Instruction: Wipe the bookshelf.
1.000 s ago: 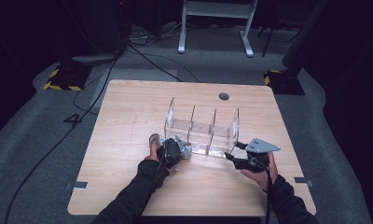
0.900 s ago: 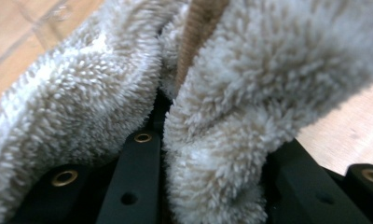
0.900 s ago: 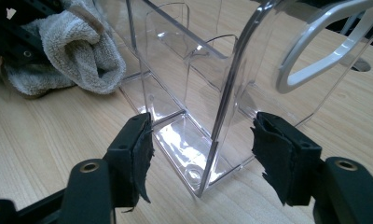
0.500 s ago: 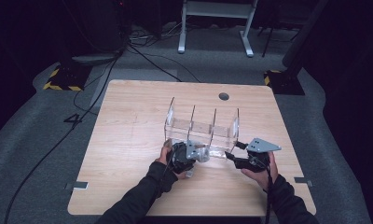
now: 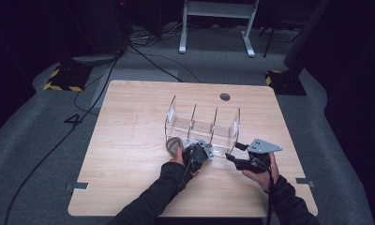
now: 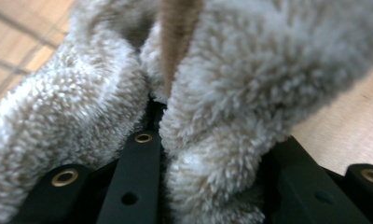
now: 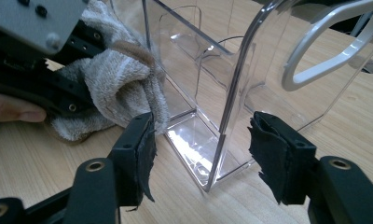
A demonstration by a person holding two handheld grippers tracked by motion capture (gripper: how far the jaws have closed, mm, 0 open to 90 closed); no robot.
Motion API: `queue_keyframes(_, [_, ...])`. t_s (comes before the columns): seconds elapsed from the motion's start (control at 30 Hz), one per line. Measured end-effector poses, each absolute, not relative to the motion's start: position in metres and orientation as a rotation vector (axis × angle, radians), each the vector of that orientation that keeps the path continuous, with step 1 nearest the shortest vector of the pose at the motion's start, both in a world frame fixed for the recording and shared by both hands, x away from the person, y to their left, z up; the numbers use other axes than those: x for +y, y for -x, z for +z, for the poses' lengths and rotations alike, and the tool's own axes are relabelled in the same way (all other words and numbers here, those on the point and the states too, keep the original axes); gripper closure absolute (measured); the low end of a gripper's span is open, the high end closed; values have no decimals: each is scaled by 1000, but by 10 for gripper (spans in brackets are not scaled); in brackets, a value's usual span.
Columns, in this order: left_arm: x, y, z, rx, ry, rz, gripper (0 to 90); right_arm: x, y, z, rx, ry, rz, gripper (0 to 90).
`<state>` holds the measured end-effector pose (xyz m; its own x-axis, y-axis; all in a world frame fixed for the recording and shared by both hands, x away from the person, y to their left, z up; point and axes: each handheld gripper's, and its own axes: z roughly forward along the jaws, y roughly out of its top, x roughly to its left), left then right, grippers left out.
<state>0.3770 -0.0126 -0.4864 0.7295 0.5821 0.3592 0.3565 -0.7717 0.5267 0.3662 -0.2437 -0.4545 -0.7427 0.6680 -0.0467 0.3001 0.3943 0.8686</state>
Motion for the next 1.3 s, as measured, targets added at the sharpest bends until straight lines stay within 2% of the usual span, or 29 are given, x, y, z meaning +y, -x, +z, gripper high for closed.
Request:
queue_keyframes(0.13, [-4, -376, -483, 612, -2517, 536, 715, -244, -367, -455, 2269, -837, 1295, 409])
queue_keyframes(0.2, [-3, -372, -483, 577, -2511, 499, 714, -244, -367, -455, 2270, -838, 1296, 410])
queue_keyframes(0.3, [6, -367, -480, 570, -2427, 390, 706, -244, -366, -454, 2274, -833, 1300, 415])
queue_keyframes(0.43, [9, -363, -475, 553, -2334, 347, 702, -243, -365, -454, 2279, -824, 1312, 422])
queue_keyframes(0.8, [-14, -363, -475, 627, -2222, 443, 691, -234, -360, -451, 2300, -754, 1318, 480])
queue_keyframes(0.87, [-22, -365, -478, 640, -2239, 487, 691, -237, -360, -448, 2284, -776, 1320, 470])
queue_keyframes(1.1, [-36, -370, -488, 706, -2294, 505, 696, -238, -361, -449, 2284, -800, 1312, 457])
queue_keyframes(1.3, [-38, -370, -489, 643, -2391, 496, 712, -248, -363, -440, 2207, -830, 1351, 407])
